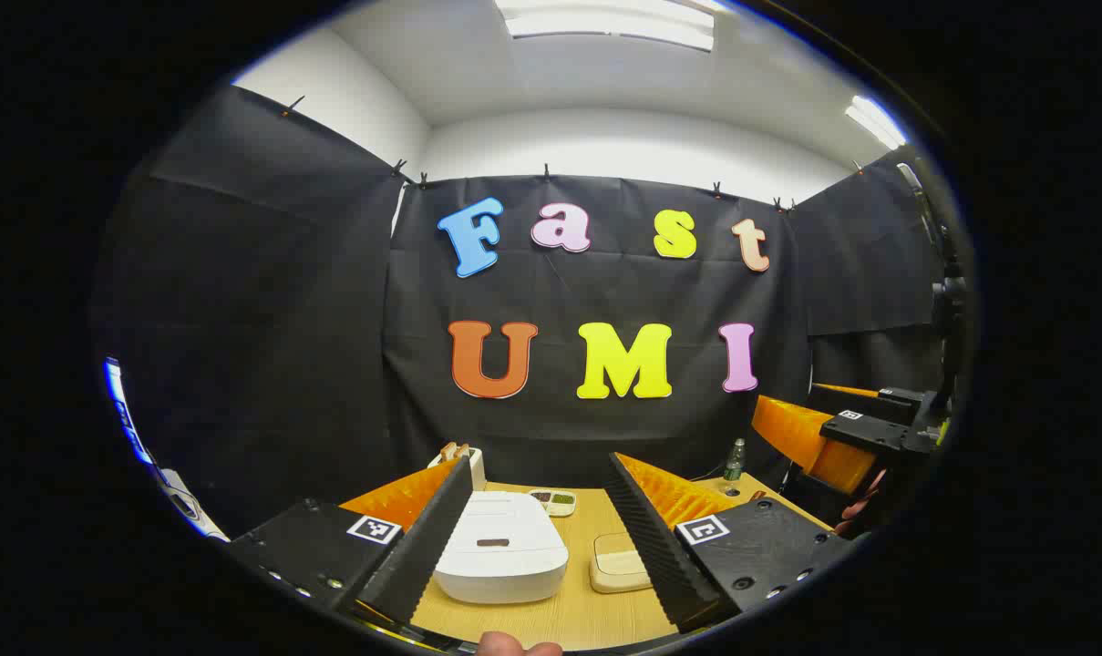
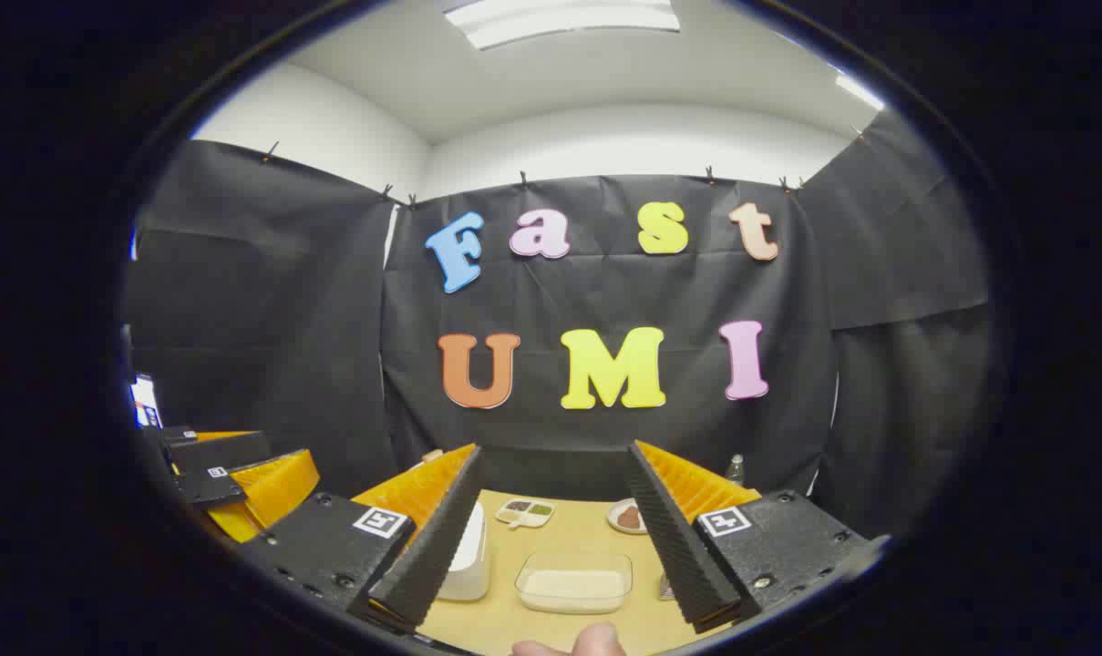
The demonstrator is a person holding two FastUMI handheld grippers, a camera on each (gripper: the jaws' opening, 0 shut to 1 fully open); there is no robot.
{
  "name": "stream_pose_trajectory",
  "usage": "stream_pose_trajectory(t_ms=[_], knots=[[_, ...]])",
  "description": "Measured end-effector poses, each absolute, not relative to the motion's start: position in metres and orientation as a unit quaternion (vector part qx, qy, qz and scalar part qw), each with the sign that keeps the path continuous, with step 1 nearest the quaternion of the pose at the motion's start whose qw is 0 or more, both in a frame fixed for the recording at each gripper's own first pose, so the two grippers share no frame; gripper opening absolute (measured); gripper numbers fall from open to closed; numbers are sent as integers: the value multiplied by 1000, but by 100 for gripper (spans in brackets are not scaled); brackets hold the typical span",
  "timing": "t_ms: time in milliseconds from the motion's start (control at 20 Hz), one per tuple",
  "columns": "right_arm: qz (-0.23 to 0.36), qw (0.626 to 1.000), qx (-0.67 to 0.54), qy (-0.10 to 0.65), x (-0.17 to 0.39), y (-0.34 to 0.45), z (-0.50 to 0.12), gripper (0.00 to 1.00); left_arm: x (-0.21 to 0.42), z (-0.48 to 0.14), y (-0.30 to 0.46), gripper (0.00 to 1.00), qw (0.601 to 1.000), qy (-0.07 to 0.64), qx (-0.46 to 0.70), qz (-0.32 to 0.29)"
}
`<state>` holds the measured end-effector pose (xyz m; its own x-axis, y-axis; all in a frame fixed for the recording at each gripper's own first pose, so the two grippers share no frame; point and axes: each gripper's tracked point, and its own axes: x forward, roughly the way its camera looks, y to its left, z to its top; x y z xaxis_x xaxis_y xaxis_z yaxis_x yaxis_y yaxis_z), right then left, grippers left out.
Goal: Close the left gripper, press the button to open the rice cooker; take a wooden spoon from the chopstick holder with the right hand, scoop a spoonful of rice and pour it into the rice cooker, then put the wooden spoon back into the chopstick holder.
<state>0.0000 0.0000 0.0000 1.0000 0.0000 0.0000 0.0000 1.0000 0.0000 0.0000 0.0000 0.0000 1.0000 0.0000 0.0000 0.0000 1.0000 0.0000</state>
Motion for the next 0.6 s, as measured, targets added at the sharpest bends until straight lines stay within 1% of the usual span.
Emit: stream_pose_trajectory(t_ms=[250,600], knots=[[-4,1000,-3,-2,-2,2,5,100,-1,2,1,94,1000,-1,-2,2],[6,1000,-1,5,-1,13,1,100,-1,-7,6,95,1000,8,3,3]])
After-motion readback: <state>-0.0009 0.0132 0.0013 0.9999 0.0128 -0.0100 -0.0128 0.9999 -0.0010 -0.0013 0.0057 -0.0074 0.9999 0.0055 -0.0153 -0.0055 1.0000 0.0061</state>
